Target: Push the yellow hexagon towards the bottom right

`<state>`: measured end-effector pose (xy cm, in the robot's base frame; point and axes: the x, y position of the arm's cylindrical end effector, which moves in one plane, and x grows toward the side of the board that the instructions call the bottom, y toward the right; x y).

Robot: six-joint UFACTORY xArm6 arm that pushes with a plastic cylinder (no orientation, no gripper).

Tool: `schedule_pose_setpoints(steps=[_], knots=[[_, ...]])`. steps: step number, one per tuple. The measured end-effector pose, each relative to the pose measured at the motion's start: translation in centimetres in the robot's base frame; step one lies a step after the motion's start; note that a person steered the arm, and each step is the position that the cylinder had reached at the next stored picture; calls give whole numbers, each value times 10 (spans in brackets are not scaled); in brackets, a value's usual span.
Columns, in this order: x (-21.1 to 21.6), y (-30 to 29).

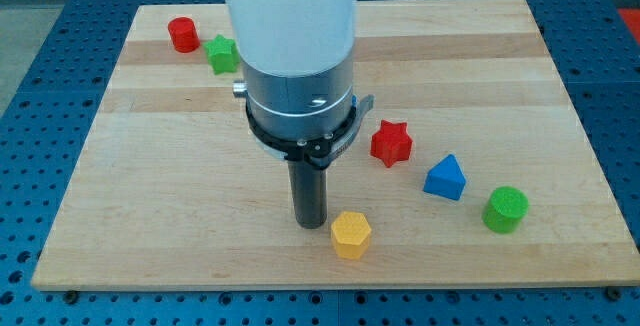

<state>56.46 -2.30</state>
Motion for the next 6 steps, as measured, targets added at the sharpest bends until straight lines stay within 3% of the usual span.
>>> schedule_pose_setpoints(steps=[1,4,6], knots=[[19,38],[45,31],[53,120]])
